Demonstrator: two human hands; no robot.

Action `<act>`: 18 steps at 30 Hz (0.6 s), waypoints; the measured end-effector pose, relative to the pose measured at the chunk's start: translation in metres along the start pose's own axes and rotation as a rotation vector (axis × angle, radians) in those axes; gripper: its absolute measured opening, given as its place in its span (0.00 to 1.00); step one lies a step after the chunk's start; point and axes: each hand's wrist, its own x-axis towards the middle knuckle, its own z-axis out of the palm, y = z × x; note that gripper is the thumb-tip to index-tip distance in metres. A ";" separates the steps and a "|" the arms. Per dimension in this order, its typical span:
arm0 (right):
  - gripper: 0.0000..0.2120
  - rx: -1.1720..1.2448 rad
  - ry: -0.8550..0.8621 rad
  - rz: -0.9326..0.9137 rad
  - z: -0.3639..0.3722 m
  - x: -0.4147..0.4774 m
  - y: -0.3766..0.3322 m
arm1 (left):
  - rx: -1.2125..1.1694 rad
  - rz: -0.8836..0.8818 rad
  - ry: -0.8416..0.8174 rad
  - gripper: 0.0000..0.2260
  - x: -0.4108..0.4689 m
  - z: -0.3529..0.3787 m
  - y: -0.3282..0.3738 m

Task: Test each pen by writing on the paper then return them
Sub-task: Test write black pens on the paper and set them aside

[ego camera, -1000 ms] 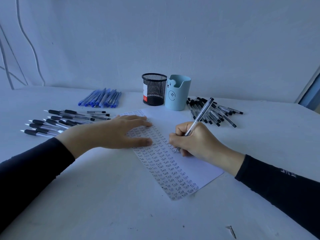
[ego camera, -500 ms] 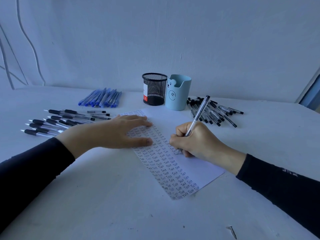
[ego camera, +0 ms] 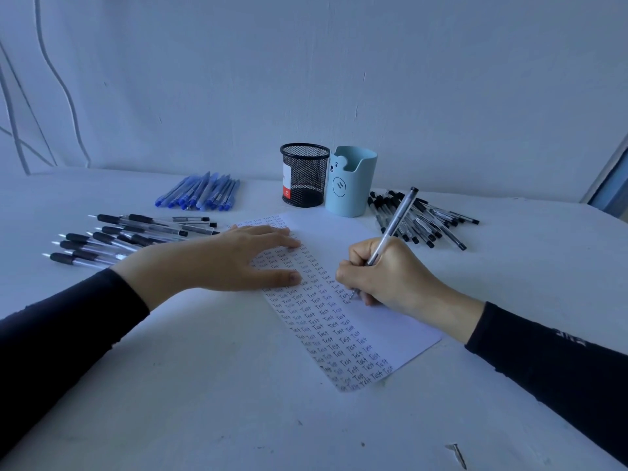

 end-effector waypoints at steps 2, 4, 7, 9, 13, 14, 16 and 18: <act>0.23 0.001 -0.006 0.008 0.000 0.000 -0.002 | 0.000 0.000 0.003 0.36 0.000 0.000 0.002; 0.23 0.016 -0.004 0.018 -0.001 -0.001 -0.002 | 0.002 0.000 -0.003 0.36 -0.001 -0.001 0.003; 0.23 -0.010 -0.001 -0.004 0.000 0.000 0.002 | 0.003 0.001 -0.009 0.38 -0.001 -0.001 0.002; 0.23 -0.021 0.002 -0.009 0.000 0.000 0.002 | -0.003 0.004 0.000 0.38 -0.001 0.000 0.001; 0.18 0.144 0.017 0.047 -0.005 0.002 -0.001 | -0.004 0.001 0.001 0.38 0.000 0.000 0.000; 0.19 0.176 0.020 0.052 -0.007 0.003 -0.002 | -0.001 -0.004 -0.003 0.37 0.000 0.000 0.001; 0.17 0.215 0.016 0.047 -0.011 0.005 -0.005 | 0.005 -0.010 -0.007 0.34 0.000 -0.001 0.003; 0.13 0.239 0.002 0.073 -0.016 0.008 -0.005 | 0.005 -0.008 -0.006 0.33 0.000 -0.001 0.003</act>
